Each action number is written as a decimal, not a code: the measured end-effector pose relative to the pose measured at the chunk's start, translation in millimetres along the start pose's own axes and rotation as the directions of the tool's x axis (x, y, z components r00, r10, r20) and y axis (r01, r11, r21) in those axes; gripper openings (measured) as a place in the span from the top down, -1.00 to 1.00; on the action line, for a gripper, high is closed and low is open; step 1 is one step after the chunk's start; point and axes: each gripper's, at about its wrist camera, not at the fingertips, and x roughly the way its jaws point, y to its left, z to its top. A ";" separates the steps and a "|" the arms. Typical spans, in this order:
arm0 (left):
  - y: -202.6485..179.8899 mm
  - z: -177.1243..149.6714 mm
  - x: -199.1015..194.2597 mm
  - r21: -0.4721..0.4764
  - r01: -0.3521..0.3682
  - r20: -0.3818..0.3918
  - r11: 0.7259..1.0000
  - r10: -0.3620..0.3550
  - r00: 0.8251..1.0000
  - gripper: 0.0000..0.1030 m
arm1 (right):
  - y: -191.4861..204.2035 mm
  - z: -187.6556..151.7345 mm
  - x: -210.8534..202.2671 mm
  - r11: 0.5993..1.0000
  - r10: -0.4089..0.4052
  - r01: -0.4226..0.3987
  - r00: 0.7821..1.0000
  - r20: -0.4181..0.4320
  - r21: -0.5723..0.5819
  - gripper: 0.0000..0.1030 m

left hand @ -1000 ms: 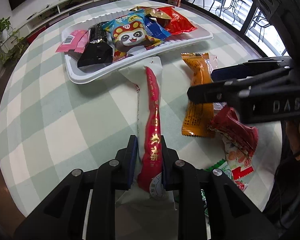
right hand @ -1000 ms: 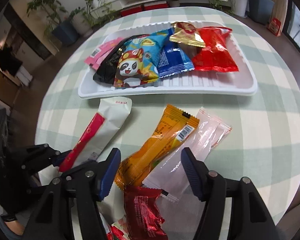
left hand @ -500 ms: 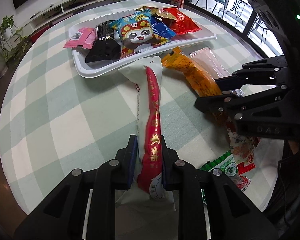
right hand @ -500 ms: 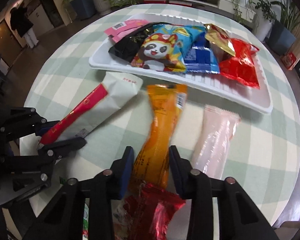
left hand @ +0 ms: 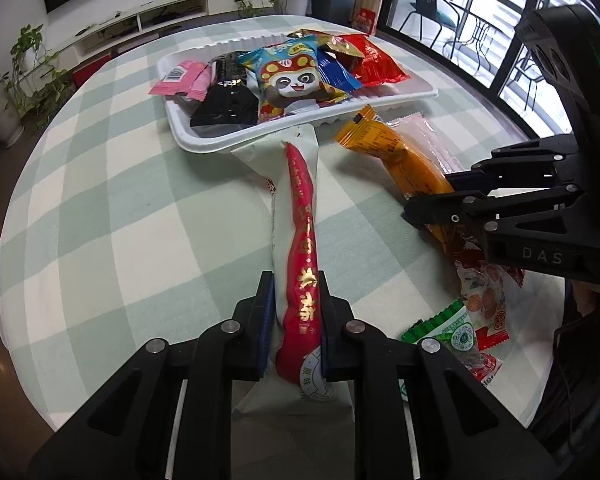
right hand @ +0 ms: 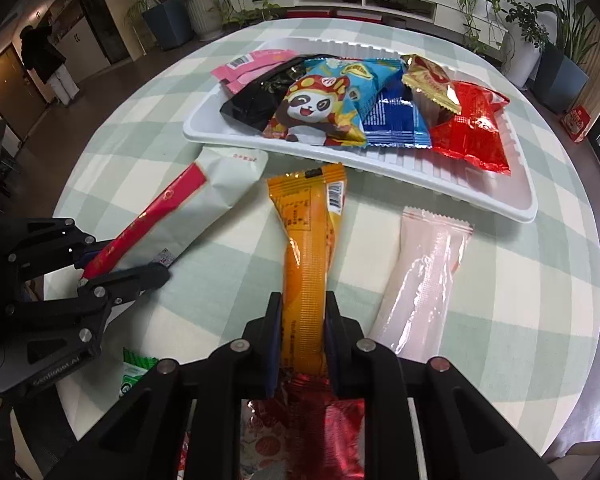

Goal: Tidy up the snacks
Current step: 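Carry the white-red packet and orange bar into the tray and release both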

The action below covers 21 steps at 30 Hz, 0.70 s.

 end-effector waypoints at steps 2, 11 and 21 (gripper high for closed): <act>2.1 -3.3 -3.5 -0.013 0.007 0.005 1.000 -0.007 1.000 0.70 | -1.3 -1.9 -4.3 1.000 0.016 -0.016 1.000 0.019 0.015 0.62; 14.1 -18.0 -25.7 -0.110 0.078 0.067 0.991 -0.071 0.995 0.70 | -7.6 -10.8 -33.3 0.977 0.178 -0.190 0.976 0.124 0.095 0.62; 29.8 -9.0 -62.0 -0.206 0.164 0.197 0.965 -0.123 0.973 0.70 | -42.2 -8.6 -52.3 0.894 0.327 -0.386 0.909 0.258 0.229 0.62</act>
